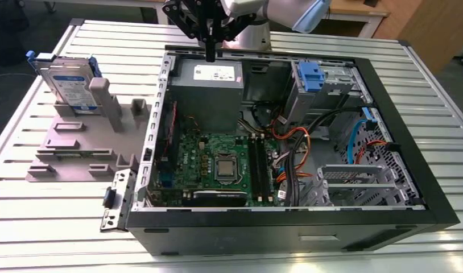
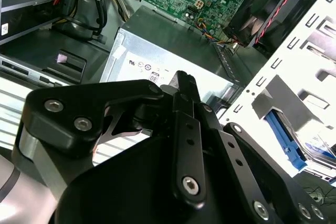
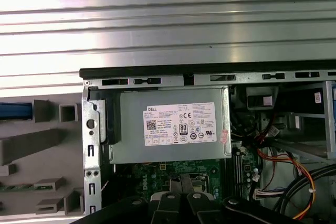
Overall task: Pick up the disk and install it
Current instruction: 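Reach for the disk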
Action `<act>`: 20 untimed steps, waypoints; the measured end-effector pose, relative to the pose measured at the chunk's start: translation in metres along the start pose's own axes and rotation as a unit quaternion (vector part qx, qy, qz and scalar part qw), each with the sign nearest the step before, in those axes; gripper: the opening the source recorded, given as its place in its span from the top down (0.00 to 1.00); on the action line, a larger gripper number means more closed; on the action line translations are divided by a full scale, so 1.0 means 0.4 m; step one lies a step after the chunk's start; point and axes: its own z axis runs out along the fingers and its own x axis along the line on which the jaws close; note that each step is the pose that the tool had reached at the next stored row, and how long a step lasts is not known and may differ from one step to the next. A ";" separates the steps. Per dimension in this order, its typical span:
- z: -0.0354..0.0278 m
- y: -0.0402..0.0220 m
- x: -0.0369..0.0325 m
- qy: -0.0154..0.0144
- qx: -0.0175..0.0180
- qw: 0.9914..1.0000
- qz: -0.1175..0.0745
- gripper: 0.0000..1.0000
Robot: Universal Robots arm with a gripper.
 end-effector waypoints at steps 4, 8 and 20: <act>0.000 0.000 0.002 0.000 0.000 1.000 0.000 0.89; 0.000 0.000 0.006 0.000 0.000 1.000 0.000 0.89; 0.000 -0.001 0.014 0.000 0.000 1.000 0.000 0.89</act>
